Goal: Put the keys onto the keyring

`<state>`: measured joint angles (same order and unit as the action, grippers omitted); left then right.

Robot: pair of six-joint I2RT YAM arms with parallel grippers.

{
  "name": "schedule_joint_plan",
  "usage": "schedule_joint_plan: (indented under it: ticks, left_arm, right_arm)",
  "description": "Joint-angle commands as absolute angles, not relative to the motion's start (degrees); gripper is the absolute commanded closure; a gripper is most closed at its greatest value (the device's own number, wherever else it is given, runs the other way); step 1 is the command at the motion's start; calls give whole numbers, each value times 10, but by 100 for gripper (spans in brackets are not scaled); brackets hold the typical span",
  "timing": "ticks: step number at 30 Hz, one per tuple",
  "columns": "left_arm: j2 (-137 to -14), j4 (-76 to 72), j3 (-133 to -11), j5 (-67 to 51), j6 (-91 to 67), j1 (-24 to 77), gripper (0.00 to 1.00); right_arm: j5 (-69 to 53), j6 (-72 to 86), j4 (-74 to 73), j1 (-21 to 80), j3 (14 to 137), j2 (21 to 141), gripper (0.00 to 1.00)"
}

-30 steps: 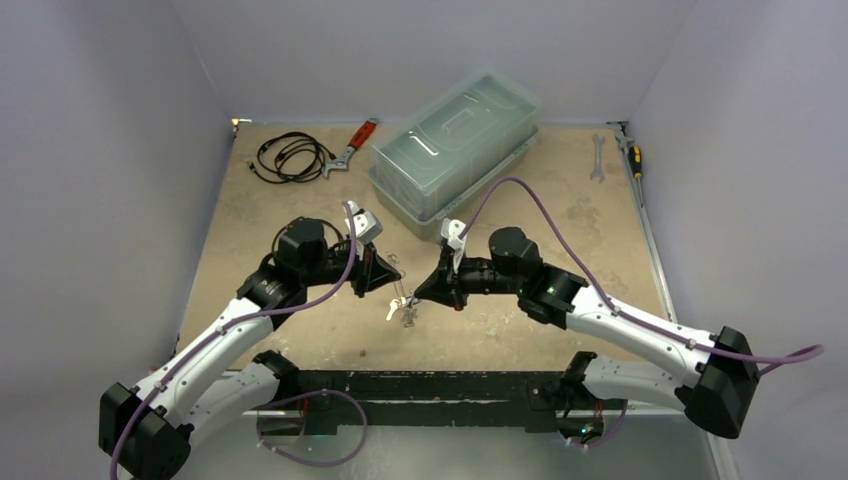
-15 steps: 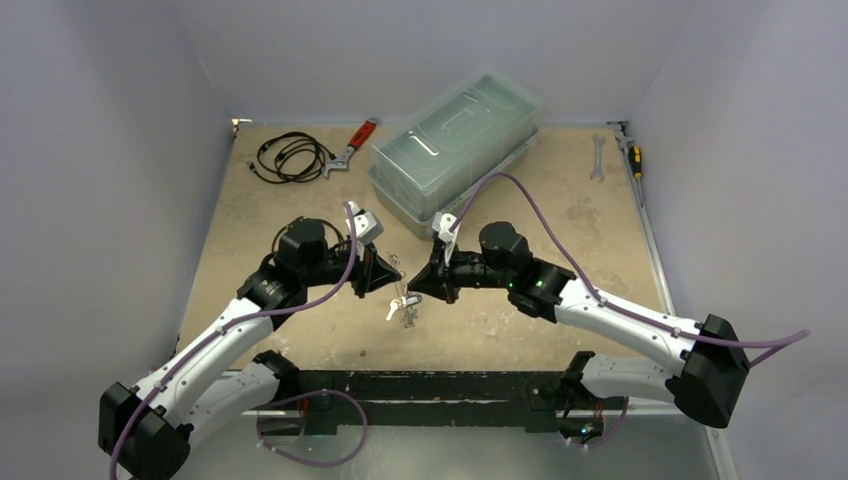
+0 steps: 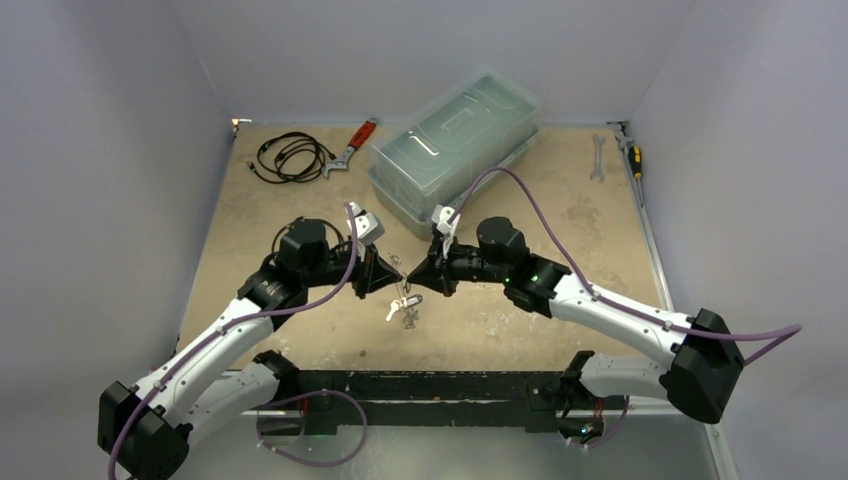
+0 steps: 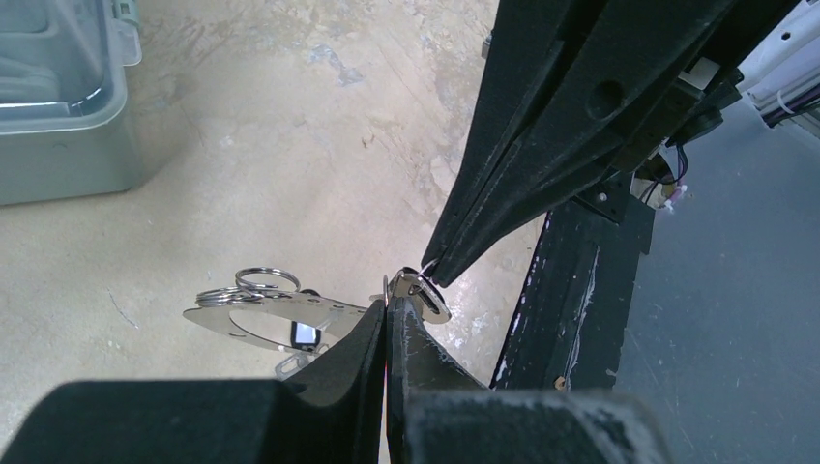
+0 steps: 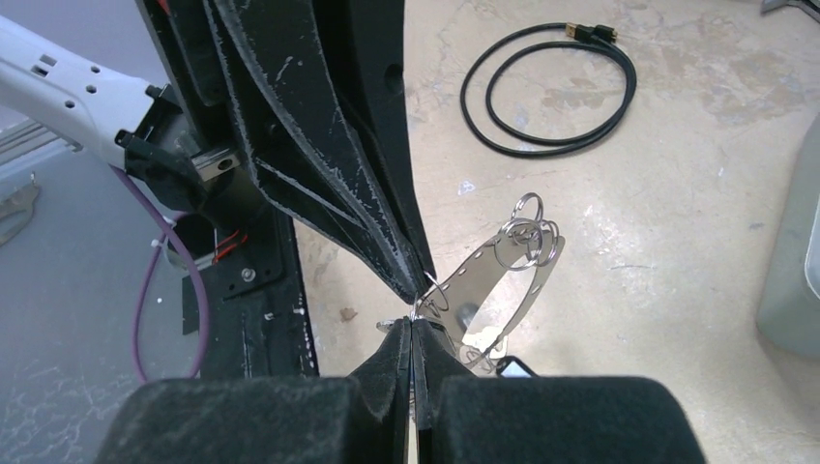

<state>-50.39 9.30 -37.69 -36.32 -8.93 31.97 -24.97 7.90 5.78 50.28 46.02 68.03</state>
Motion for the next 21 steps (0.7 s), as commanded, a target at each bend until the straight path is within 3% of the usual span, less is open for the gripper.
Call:
schedule_joint_plan:
  ticks: [1, 21]
  left_arm:
    - [-497, 67, -378, -367, -88, 323, 100]
    - [-497, 68, -379, -364, -87, 325, 100]
  right_arm:
    - [-238, 91, 88, 494, 481, 678, 100]
    - [-274, 110, 91, 480, 469, 695, 100]
